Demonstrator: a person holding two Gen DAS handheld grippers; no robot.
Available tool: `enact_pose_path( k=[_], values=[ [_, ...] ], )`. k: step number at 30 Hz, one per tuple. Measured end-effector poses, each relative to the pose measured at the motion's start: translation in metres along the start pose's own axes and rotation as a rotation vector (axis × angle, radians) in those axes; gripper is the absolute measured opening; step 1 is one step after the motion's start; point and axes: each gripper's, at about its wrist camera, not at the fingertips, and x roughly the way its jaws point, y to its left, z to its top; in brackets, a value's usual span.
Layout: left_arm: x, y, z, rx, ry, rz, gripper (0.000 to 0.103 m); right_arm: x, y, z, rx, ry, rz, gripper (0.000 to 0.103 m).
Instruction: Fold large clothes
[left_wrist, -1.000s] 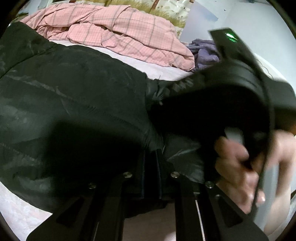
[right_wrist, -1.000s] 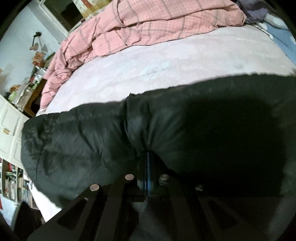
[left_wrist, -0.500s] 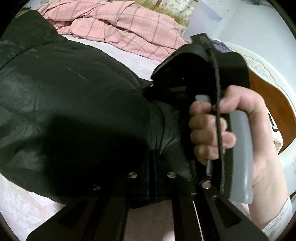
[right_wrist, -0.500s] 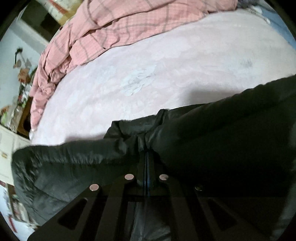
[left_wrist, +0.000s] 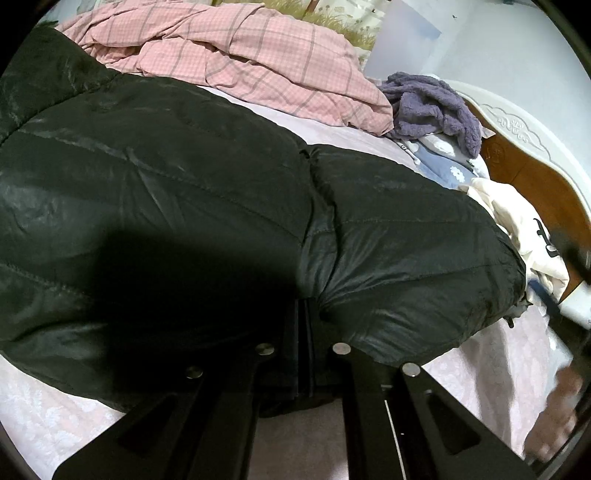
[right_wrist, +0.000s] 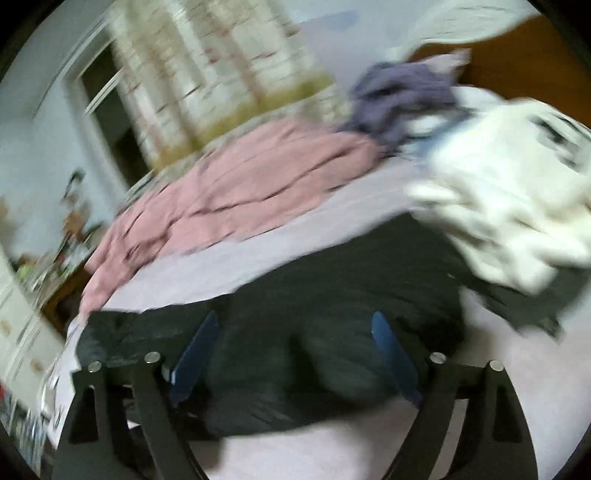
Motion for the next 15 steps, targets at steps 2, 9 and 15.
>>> enact_pose_path(
  k=[2,9,15],
  values=[
    [0.000,0.001,0.000,0.001,-0.001,0.002,0.005,0.001,-0.023,-0.009,0.100,0.054,0.009,0.090],
    [-0.001,0.000,-0.001,0.000,-0.002,0.002,0.005,0.047,-0.056,-0.023,0.282,0.104,0.045,0.091],
    [-0.001,0.001,0.000,-0.004,-0.008,-0.012,0.005,0.075,-0.035,-0.009,0.248,0.088,0.016,0.032]
  ],
)
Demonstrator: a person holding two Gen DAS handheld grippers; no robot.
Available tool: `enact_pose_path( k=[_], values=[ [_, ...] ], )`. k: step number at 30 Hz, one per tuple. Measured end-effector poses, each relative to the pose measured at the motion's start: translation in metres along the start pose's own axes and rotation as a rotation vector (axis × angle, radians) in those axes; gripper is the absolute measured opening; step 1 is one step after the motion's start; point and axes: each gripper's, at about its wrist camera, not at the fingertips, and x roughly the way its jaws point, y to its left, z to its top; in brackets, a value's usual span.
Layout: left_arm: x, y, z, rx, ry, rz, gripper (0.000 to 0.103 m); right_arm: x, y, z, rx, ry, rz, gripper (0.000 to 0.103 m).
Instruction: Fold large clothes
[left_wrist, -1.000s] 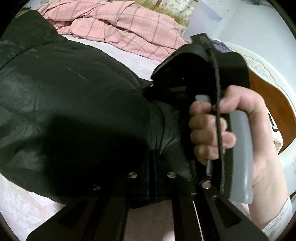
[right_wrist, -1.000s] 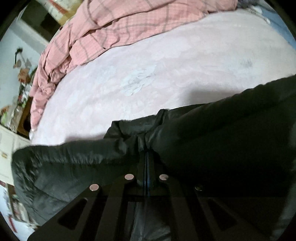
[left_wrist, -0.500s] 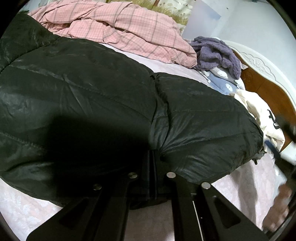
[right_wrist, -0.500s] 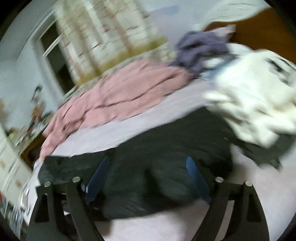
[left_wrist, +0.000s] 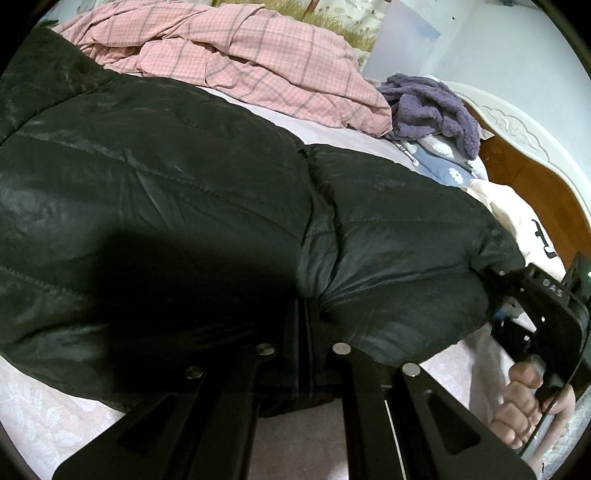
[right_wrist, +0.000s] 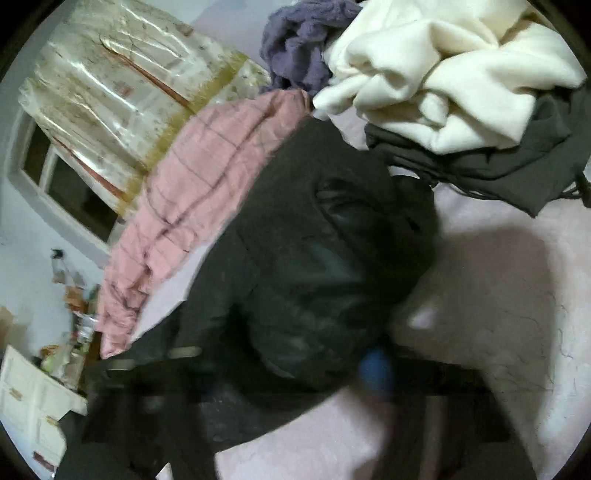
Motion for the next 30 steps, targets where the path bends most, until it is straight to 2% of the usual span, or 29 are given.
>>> enact_pose_path(
  k=[1,2,4,8,11,13,14,17,21,23,25,28,30],
  values=[
    [-0.001,0.000,0.000,-0.004,-0.002,-0.012,0.005,-0.007,0.008,0.002,-0.043,-0.028,-0.008,0.023],
    [-0.003,0.000,0.000,-0.004,-0.002,-0.026,0.005,-0.015,0.016,0.005,-0.074,-0.046,-0.016,0.019],
    [-0.006,-0.005,-0.001,0.009,0.003,-0.060,0.005,-0.032,0.028,0.011,-0.111,-0.063,-0.031,0.017],
    [-0.010,-0.032,-0.013,0.051,0.034,-0.155,0.005,-0.074,0.061,0.023,-0.329,-0.187,-0.195,0.017],
    [-0.028,-0.048,-0.014,0.101,-0.029,-0.160,0.005,-0.096,0.078,0.030,-0.470,-0.249,-0.275,0.017],
    [-0.050,-0.047,-0.002,0.119,-0.104,-0.172,0.005,-0.109,0.091,0.032,-0.554,-0.287,-0.293,0.017],
    [-0.063,-0.043,0.007,0.132,-0.148,-0.146,0.005,-0.113,0.098,0.031,-0.585,-0.297,-0.295,0.017],
    [-0.090,-0.016,0.037,0.115,-0.230,-0.056,0.008,-0.118,0.133,0.020,-0.703,-0.322,-0.285,0.017],
    [-0.090,0.051,0.066,-0.023,-0.184,0.070,0.008,-0.120,0.179,-0.007,-0.794,-0.354,-0.236,0.018],
    [-0.091,0.083,0.070,-0.108,-0.194,0.089,0.008,-0.121,0.201,-0.024,-0.821,-0.360,-0.187,0.019],
    [-0.088,0.106,0.074,-0.147,-0.173,0.077,0.008,-0.120,0.222,-0.042,-0.847,-0.364,-0.143,0.019],
    [-0.078,0.117,0.071,-0.162,-0.103,0.027,0.008,-0.110,0.251,-0.074,-0.902,-0.363,-0.086,0.021],
    [-0.074,0.116,0.068,-0.165,-0.080,0.017,0.008,-0.095,0.266,-0.096,-0.925,-0.333,-0.050,0.022]
  ],
)
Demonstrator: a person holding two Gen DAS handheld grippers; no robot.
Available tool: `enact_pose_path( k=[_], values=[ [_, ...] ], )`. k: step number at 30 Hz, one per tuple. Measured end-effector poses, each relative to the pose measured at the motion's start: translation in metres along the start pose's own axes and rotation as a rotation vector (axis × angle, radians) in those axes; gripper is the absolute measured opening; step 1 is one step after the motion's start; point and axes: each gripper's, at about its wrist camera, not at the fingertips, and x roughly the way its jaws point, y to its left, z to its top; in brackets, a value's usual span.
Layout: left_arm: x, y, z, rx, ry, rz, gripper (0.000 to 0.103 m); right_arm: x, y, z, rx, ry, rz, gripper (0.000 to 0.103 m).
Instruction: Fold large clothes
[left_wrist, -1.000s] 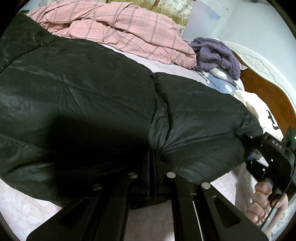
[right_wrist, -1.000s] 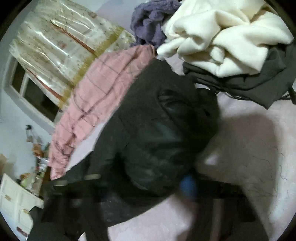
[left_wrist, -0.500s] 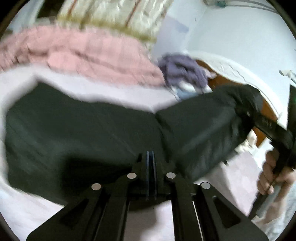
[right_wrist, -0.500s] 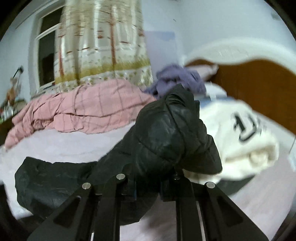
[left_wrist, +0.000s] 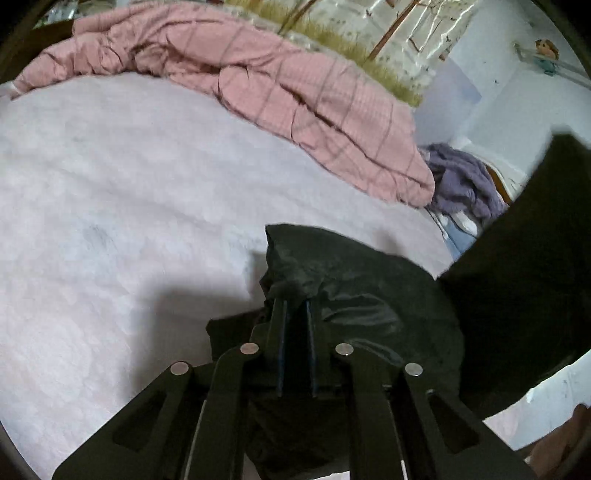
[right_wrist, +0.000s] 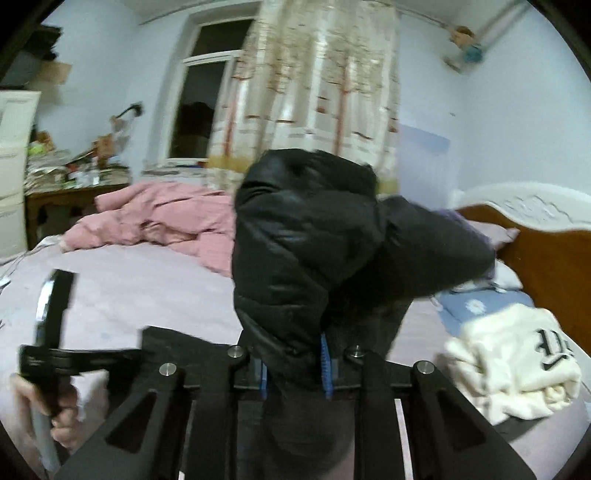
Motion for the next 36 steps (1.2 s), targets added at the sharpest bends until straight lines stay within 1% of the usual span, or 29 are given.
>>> enact_pose_path(
  k=[3,6,7,9,11,13,15,16,18,19,21,22,23,25,27,31,33,36],
  values=[
    [-0.004,0.000,0.002,0.019,-0.015,-0.003,0.008,0.015,0.034,-0.013,0.000,0.022,0.062,0.023],
    [-0.021,0.008,0.007,-0.002,-0.063,-0.062,0.008,0.037,0.060,-0.027,0.029,0.080,0.151,0.023],
    [-0.028,0.013,0.009,-0.006,-0.087,-0.078,0.008,0.041,0.066,-0.033,0.035,0.093,0.173,0.023],
    [-0.046,0.015,0.013,-0.001,-0.148,-0.097,0.008,0.050,0.076,-0.044,0.035,0.113,0.186,0.024],
    [-0.066,0.016,0.016,0.002,-0.219,-0.103,0.008,0.052,0.082,-0.054,0.032,0.111,0.189,0.025],
    [-0.083,0.018,0.017,-0.004,-0.284,-0.112,0.011,0.051,0.084,-0.059,0.022,0.102,0.190,0.025],
    [-0.101,0.017,0.017,0.012,-0.340,-0.130,0.021,0.050,0.085,-0.064,0.008,0.094,0.184,0.026],
    [-0.109,0.014,0.017,0.031,-0.365,-0.133,0.024,0.049,0.086,-0.065,0.006,0.093,0.184,0.026],
    [-0.122,0.006,0.018,0.075,-0.407,-0.124,0.038,0.046,0.084,-0.066,0.011,0.090,0.187,0.027],
    [-0.128,0.001,0.019,0.099,-0.422,-0.122,0.042,0.044,0.083,-0.067,0.013,0.087,0.186,0.027],
    [-0.139,-0.008,0.019,0.145,-0.454,-0.126,0.056,0.039,0.078,-0.068,0.023,0.079,0.190,0.027],
    [-0.144,-0.014,0.018,0.165,-0.476,-0.116,0.060,0.037,0.076,-0.068,0.030,0.078,0.198,0.027],
    [-0.149,-0.019,0.018,0.181,-0.498,-0.106,0.065,0.036,0.074,-0.069,0.037,0.077,0.208,0.027],
    [-0.158,-0.027,0.020,0.195,-0.523,-0.105,0.069,0.034,0.071,-0.067,0.042,0.076,0.214,0.027],
    [-0.164,-0.032,0.021,0.193,-0.536,-0.134,0.074,0.030,0.068,-0.068,0.041,0.076,0.221,0.027],
    [-0.174,-0.038,0.022,0.190,-0.541,-0.147,0.077,0.025,0.068,-0.069,-0.005,0.078,0.208,0.030],
    [-0.177,-0.040,0.022,0.194,-0.549,-0.135,0.078,0.022,0.070,-0.070,-0.033,0.077,0.195,0.031],
    [-0.177,-0.044,0.021,0.219,-0.528,-0.121,0.079,0.020,0.079,-0.071,-0.090,0.071,0.157,0.038]
  ],
)
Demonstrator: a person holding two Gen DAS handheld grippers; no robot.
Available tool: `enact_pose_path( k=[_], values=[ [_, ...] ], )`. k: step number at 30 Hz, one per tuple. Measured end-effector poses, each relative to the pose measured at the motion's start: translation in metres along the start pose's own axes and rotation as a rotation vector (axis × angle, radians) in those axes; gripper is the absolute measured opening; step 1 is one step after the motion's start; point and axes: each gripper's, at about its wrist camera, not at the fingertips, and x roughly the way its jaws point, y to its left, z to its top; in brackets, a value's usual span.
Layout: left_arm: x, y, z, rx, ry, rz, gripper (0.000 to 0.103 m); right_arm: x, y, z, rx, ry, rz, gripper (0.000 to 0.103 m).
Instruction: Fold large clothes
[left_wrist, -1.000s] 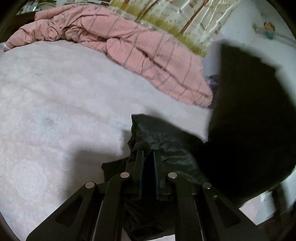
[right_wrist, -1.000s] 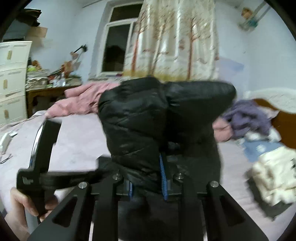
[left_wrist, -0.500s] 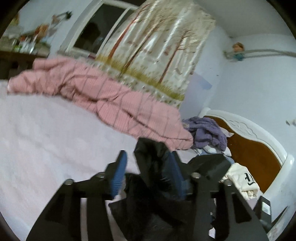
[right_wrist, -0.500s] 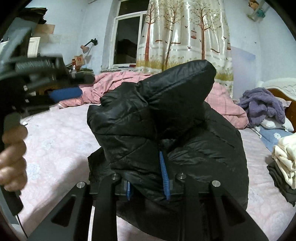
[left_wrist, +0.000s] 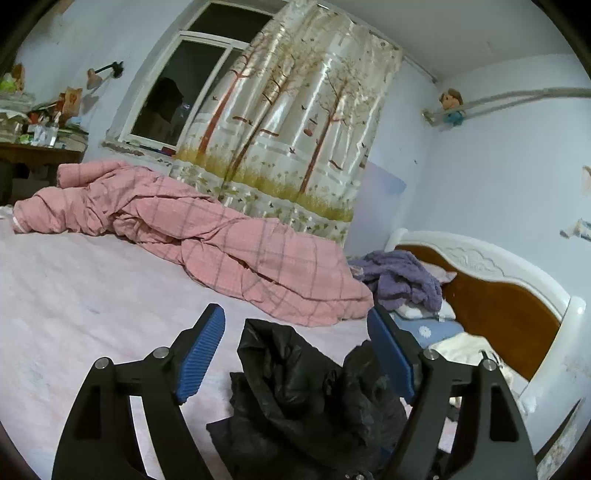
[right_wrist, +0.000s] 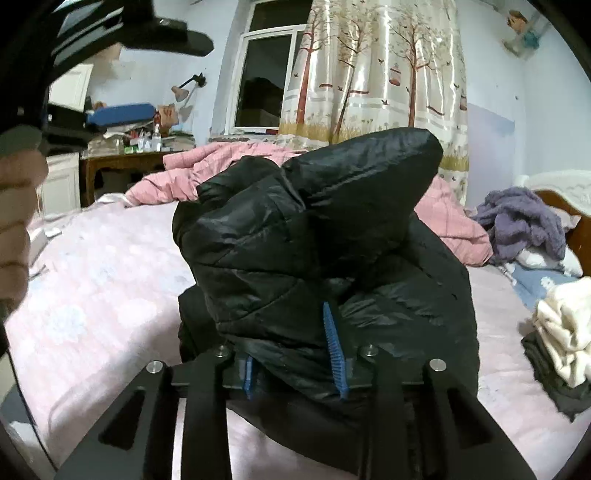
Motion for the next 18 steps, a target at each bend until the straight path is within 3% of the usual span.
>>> enact_pose_path(
  k=[2,6,9,12,14,17,18],
  values=[
    [0.008,-0.002,0.000,0.013,0.083,-0.028,0.080,0.000,0.010,-0.001,-0.073,-0.009,-0.050,0.058],
    [0.026,-0.001,-0.005,-0.031,0.222,-0.218,0.080,-0.001,0.016,-0.007,-0.101,-0.016,-0.033,0.061],
    [0.045,0.001,-0.014,-0.062,0.319,-0.268,0.080,-0.005,0.014,-0.010,-0.095,-0.023,-0.011,0.061],
    [0.061,-0.007,-0.027,-0.022,0.401,-0.260,0.080,-0.013,0.009,-0.013,-0.068,-0.039,0.032,0.068],
    [0.067,-0.016,-0.036,0.013,0.422,-0.243,0.080,-0.023,0.004,-0.015,-0.030,-0.061,0.080,0.080],
    [0.076,-0.026,-0.045,0.087,0.432,-0.109,0.079,-0.038,-0.008,-0.019,0.040,-0.096,0.116,0.082],
    [0.079,-0.026,-0.048,0.092,0.436,-0.064,0.071,-0.043,-0.016,-0.020,0.074,-0.106,0.110,0.082]
  ],
)
